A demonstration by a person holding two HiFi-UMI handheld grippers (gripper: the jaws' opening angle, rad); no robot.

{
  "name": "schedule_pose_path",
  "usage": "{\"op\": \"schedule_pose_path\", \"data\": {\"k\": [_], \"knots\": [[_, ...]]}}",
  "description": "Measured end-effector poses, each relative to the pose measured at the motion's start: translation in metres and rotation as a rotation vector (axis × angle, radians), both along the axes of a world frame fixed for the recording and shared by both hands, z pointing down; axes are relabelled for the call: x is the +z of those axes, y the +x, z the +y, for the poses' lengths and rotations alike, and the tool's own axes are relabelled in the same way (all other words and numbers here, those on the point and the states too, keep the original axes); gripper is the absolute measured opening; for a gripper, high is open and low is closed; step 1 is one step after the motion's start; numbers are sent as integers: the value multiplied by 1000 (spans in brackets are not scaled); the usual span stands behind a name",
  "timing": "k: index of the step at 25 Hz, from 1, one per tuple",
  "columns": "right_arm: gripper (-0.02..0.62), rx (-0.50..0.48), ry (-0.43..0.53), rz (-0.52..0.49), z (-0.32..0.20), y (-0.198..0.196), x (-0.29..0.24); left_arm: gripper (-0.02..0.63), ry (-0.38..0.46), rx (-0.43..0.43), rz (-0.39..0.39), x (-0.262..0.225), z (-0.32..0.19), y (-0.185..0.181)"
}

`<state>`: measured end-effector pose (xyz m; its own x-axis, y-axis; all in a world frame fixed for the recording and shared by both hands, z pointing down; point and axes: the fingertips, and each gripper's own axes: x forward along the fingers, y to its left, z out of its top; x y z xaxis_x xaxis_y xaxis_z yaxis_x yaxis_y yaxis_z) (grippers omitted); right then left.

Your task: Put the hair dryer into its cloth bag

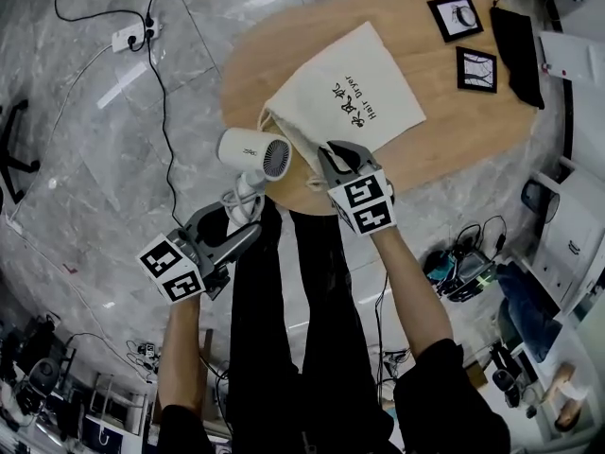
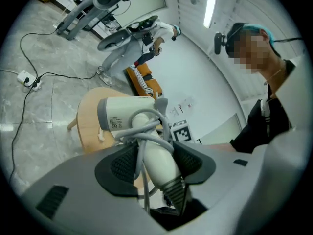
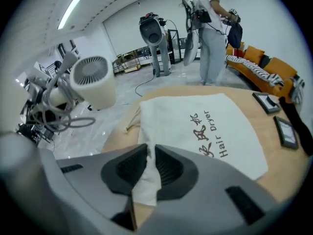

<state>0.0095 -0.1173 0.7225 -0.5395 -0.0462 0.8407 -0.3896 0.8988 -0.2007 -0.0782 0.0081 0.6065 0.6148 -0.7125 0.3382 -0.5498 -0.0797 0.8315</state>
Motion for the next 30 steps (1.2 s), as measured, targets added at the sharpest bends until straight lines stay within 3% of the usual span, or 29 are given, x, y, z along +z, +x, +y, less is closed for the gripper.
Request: {"op": "schedule_pose_path", "data": {"k": [12, 17, 30], "knots": [[54, -11, -14, -44, -9, 4, -20, 230, -30, 345, -196, 53, -3, 50], [54, 5, -20, -93, -17, 10, -32, 229, -30, 498, -313, 67, -3, 58], [52, 26, -57, -146, -24, 14, -42, 227, 85, 669, -631, 80, -22, 74]]}}
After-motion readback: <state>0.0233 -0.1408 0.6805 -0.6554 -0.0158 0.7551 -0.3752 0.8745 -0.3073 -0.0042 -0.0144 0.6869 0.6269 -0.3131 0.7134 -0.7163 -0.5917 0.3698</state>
